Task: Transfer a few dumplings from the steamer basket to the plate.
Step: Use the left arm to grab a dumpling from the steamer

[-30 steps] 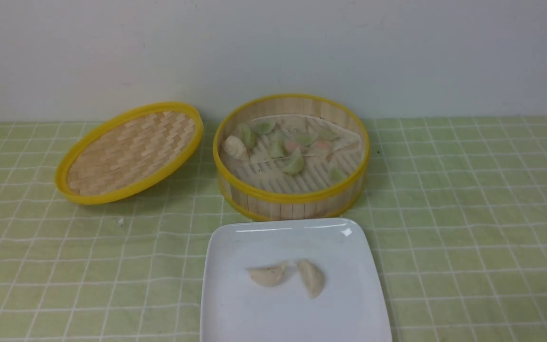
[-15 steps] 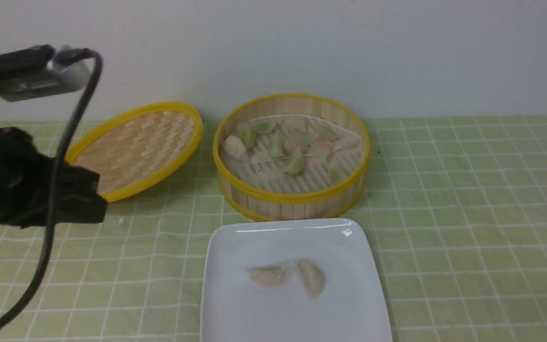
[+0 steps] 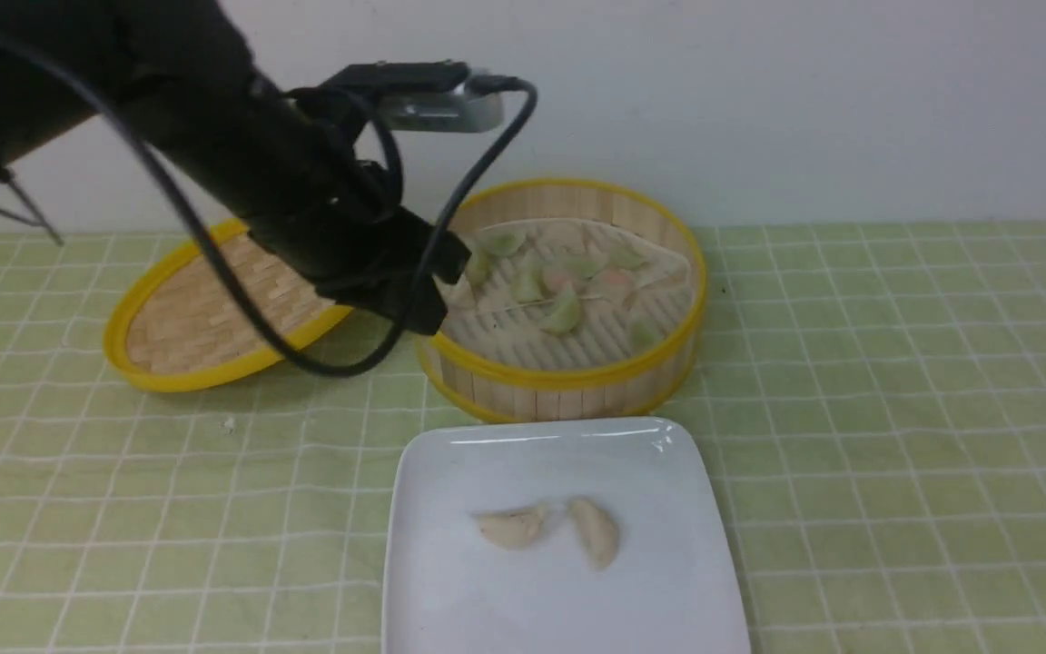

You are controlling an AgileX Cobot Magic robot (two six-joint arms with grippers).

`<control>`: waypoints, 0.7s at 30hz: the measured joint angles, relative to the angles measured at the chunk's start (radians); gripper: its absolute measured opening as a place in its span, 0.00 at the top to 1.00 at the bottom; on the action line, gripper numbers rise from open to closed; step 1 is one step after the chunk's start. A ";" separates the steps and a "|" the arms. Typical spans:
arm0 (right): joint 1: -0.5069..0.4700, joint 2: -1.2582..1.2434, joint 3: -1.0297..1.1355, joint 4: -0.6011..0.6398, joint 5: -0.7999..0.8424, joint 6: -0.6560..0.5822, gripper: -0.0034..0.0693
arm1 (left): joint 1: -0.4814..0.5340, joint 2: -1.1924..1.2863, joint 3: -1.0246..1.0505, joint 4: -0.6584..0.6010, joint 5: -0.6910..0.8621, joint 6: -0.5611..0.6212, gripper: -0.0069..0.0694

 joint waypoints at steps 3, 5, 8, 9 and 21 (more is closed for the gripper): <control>0.000 0.103 -0.060 -0.033 0.081 -0.030 0.97 | -0.028 0.131 -0.126 0.018 -0.024 0.023 0.91; 0.000 0.125 -0.072 -0.024 0.083 -0.033 0.97 | -0.040 0.190 -0.187 0.036 -0.051 0.030 0.88; 0.000 0.131 -0.077 0.008 0.062 -0.032 0.97 | -0.060 0.294 -0.256 0.066 -0.105 0.033 0.81; 0.000 0.131 -0.077 0.019 0.054 -0.033 0.97 | -0.063 0.326 -0.277 0.075 -0.125 0.033 0.78; 0.000 0.131 -0.077 0.065 0.023 -0.033 0.97 | -0.071 0.586 -0.436 0.078 -0.303 0.037 0.39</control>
